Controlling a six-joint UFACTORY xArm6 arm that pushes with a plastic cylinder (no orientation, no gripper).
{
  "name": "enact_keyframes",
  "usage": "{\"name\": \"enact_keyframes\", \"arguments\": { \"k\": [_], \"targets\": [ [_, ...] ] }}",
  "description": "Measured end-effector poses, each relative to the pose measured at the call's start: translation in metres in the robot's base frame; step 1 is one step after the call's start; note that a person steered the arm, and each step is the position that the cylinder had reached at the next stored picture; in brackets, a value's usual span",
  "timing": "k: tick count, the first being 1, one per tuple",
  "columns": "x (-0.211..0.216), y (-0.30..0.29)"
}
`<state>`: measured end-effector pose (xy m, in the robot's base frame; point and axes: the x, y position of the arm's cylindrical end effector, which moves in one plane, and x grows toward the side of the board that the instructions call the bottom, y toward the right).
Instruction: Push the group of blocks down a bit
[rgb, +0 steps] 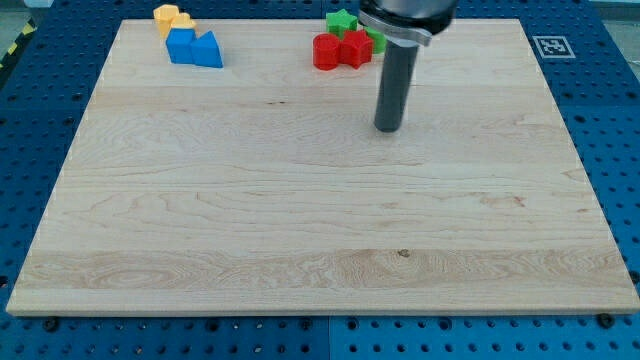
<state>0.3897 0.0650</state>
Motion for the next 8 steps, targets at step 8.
{"name": "enact_keyframes", "arguments": {
  "k": [8],
  "targets": [
    [-0.187,0.004]
  ]
}}
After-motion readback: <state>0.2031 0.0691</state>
